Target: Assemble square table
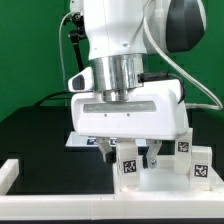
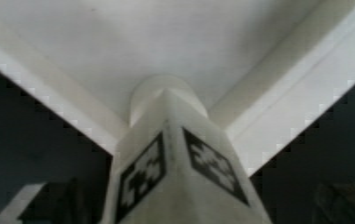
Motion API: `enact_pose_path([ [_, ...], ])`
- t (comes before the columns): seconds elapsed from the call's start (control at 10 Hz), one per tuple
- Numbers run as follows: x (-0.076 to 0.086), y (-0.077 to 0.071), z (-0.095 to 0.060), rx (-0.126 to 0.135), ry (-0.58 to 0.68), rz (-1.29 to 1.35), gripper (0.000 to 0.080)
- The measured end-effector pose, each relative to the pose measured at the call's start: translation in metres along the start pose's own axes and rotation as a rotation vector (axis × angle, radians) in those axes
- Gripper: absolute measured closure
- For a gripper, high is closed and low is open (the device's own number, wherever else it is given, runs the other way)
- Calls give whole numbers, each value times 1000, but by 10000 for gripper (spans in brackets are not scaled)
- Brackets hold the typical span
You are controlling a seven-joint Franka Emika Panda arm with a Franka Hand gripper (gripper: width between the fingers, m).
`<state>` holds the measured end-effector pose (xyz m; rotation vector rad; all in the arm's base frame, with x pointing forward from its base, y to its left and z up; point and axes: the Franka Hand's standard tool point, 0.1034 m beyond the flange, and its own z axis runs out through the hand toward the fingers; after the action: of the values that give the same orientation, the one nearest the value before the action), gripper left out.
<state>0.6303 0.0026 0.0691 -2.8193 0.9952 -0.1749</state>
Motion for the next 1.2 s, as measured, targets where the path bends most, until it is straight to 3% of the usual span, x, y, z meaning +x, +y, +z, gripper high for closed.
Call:
enact_pose_path([
  [0.1,0,0,0,0,0,-79,152],
  [0.3,-4,-10,0,-41,16,-476,150],
  [0.4,-4,-9,0,-34,14,-403,150],
  [0.5,-3,-8,0,-34,14,-404,269],
  [0.6,-4,-8,1,-34,13,-400,269],
  [0.7,-4,-6,1,-33,13,-329,472],
  [0.8,-1,-1,2,-40,15,-232,511],
  [1.0,-1,1,2,-41,17,-93,512],
  [1.2,-3,4,2,-61,12,349,513],
])
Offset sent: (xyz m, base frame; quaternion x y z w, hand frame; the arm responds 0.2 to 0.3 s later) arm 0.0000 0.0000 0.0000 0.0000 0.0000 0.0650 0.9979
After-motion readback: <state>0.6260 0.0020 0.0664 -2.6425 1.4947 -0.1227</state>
